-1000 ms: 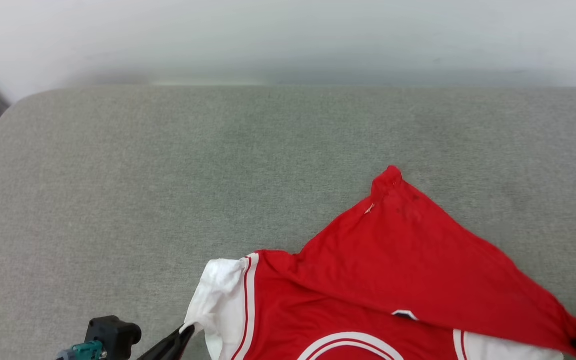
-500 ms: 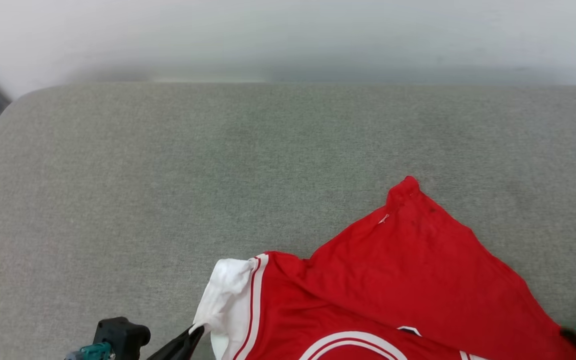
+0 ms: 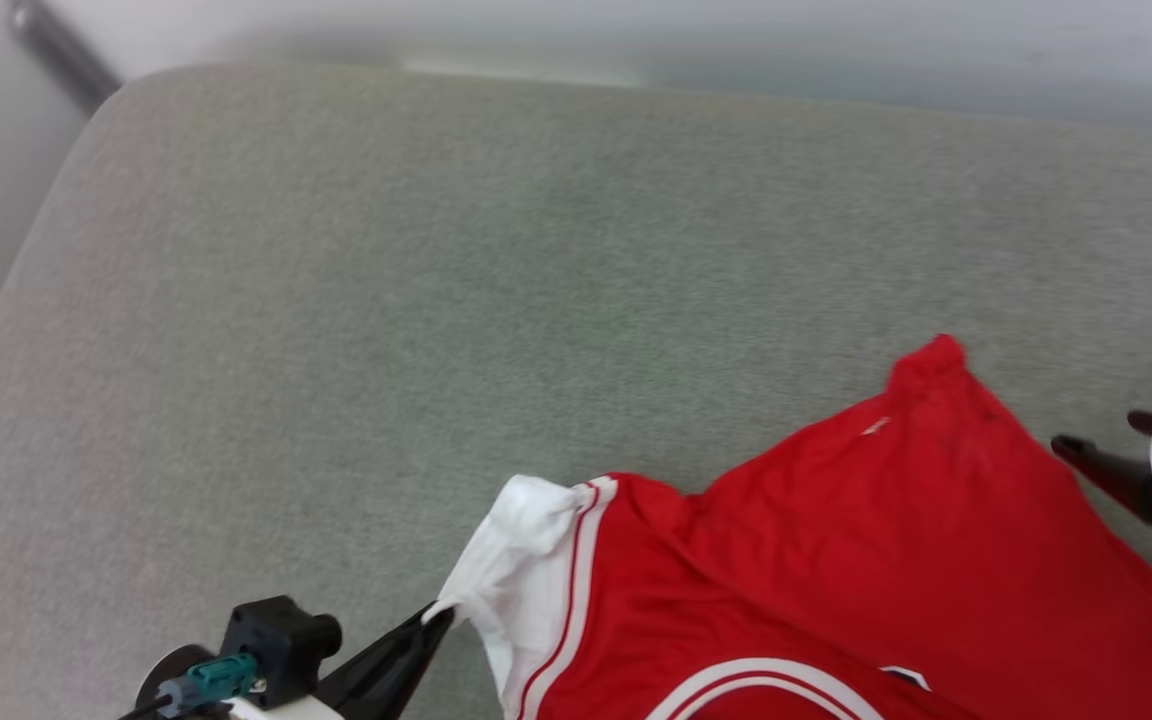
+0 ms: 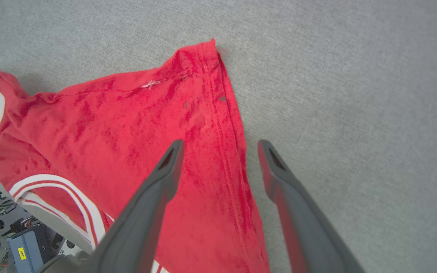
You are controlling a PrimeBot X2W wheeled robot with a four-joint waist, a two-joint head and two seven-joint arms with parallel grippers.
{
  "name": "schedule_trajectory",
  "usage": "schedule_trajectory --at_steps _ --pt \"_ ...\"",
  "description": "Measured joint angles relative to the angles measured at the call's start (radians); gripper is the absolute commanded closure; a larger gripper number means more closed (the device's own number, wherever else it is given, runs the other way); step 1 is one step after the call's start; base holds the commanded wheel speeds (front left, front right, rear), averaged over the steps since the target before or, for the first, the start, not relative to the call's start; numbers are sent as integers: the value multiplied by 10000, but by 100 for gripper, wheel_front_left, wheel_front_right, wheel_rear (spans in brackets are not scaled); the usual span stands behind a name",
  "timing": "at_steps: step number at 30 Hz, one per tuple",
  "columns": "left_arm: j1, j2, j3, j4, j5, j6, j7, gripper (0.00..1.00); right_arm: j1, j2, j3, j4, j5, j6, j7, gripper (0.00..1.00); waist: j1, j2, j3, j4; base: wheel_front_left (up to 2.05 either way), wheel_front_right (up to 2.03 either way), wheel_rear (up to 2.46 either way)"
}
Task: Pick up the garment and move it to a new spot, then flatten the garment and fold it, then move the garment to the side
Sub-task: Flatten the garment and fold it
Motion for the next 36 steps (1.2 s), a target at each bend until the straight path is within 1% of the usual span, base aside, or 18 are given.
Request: schedule_trajectory --at_steps 5,10,16,22,23,24,25,28,32,36 --pt "-424 -274 -224 -54 188 -224 69 100 -1364 84 704 1191 -420 0 522 0 1 0 477 700 0 0 0" --pt "-793 -627 -541 96 370 -485 132 100 -2143 -36 1091 2462 -757 0 508 0 0 0 885 1410 0 0 0" --pt "-1136 -1110 -788 339 456 -627 127 100 -2312 -341 1430 3534 -1099 2 334 0 0 0 1293 2047 0 0 0" --pt "-1176 -1210 -869 499 485 -677 81 100 -2436 -533 1442 3940 -1087 8 176 0 -1 0 1571 2353 0 0 0" --pt "-1212 -1229 -876 518 485 -681 69 100 -2436 -585 1486 3954 -1087 8 171 2 -1 0 1601 2380 0 0 0" --pt "-1252 -1250 -878 533 485 -688 69 100 -2435 -646 1522 3956 -1085 8 163 71 -1 0 1624 2400 0 0 0" --pt "-1292 -1275 -880 550 483 -696 67 100 -2435 -709 1553 3958 -1076 8 117 100 -1 0 1640 2414 0 0 0" --pt "-1313 -1360 -882 642 479 -721 21 100 -2434 -830 1480 4077 -1074 6 -205 100 -1 0 1638 2408 0 0 0" --pt "-1312 -1369 -871 765 422 -715 -19 100 -2444 -782 1446 4266 -1014 8 -683 100 -1 0 1468 2290 0 0 0" --pt "-1296 -1233 -717 788 422 -571 -136 100 -2509 -675 1394 4374 -819 6 -1313 100 0 0 1151 2067 0 0 0"
